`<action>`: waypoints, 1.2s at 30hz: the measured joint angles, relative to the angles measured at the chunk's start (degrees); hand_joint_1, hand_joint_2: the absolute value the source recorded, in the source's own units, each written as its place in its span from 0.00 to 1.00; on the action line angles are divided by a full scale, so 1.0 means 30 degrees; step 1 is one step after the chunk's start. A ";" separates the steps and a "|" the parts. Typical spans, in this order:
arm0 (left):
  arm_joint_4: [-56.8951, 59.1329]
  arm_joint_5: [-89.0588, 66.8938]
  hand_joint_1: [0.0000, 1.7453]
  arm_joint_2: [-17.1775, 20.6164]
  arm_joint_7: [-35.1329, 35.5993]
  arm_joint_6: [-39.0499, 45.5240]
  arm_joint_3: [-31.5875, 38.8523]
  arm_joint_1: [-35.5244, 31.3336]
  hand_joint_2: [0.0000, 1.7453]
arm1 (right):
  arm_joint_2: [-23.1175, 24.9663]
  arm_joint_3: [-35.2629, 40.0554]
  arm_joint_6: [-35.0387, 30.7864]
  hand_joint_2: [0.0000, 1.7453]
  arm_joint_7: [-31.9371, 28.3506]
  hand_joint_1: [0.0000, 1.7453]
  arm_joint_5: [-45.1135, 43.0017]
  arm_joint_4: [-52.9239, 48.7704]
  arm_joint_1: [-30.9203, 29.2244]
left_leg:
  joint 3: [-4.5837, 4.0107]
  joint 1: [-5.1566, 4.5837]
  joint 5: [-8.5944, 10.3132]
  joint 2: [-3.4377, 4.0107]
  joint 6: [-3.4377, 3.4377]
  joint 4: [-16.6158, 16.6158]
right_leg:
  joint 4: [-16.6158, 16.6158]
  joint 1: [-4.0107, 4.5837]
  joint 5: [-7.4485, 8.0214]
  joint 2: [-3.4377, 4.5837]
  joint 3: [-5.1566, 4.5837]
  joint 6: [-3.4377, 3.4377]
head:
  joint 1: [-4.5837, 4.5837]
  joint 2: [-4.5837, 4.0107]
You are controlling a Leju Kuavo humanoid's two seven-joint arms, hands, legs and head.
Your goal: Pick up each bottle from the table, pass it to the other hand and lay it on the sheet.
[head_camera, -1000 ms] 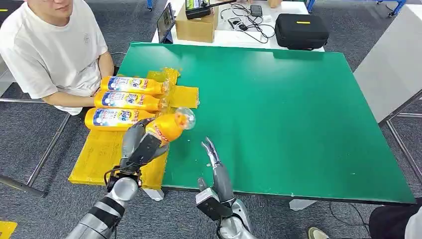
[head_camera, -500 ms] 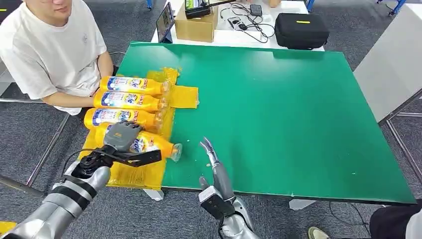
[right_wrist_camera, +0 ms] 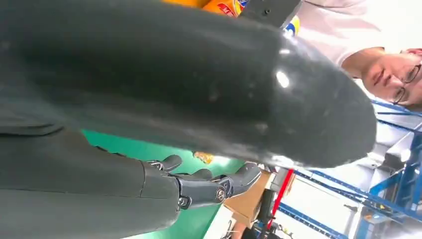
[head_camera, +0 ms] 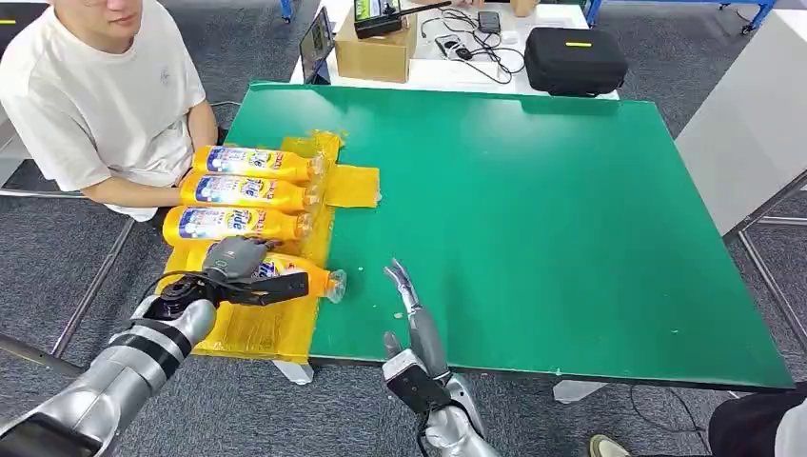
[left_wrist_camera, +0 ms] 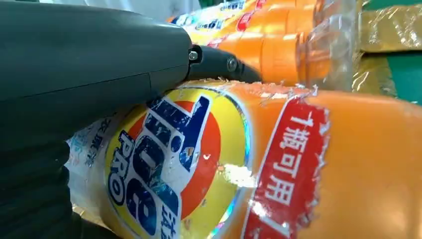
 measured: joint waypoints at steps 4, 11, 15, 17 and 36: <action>0.0756 0.1381 0.00 0.0000 0.0204 -0.0872 -0.0015 -0.0397 1.00 | 0.0087 -0.0102 0.0102 0.00 0.0000 0.00 0.0145 0.0218 0.0001 | 0.0042 0.0000 0.0006 -0.0005 -0.0007 -0.0004 | 0.0004 -0.0002 0.0000 -0.0001 0.0045 -0.0001 | 0.0000 0.0000; 0.1872 0.3161 0.00 -0.0066 -0.0008 -0.1616 0.0357 -0.0956 0.00 | 0.0146 -0.0102 0.0073 0.00 0.0000 0.00 0.0255 0.0568 -0.0007 | 0.0060 -0.0002 0.0011 -0.0010 -0.0008 -0.0004 | 0.0001 -0.0003 0.0001 -0.0003 0.0067 -0.0001 | 0.0000 0.0000; 0.2265 0.3607 0.00 -0.0117 -0.0095 -0.1704 0.0437 -0.1109 0.00 | 0.0146 -0.0102 0.0051 0.00 0.0000 0.00 0.0270 0.0765 -0.0055 | 0.0063 -0.0003 0.0011 -0.0010 -0.0008 -0.0003 | 0.0001 -0.0005 0.0001 -0.0004 0.0073 -0.0001 | 0.0000 0.0000; 0.2020 0.5063 0.00 -0.0124 -0.0190 -0.2088 0.0546 -0.1090 0.00 | 0.0138 -0.0102 -0.0022 0.00 0.0000 0.00 0.0270 0.0881 -0.0048 | 0.0062 -0.0003 0.0011 -0.0014 -0.0008 -0.0004 | 0.0004 -0.0004 0.0001 -0.0005 0.0073 -0.0001 | 0.0007 0.0000; -0.6960 1.2153 0.00 0.1129 -0.2172 -0.0347 0.1684 0.2534 1.00 | 0.0007 -0.0007 -0.0248 0.00 0.0000 0.00 0.0095 0.1224 0.0120 | -0.0030 -0.0002 0.0008 0.0003 -0.0011 -0.0003 | 0.0002 -0.0003 -0.0001 0.0000 -0.0030 0.0000 | 0.0007 0.0000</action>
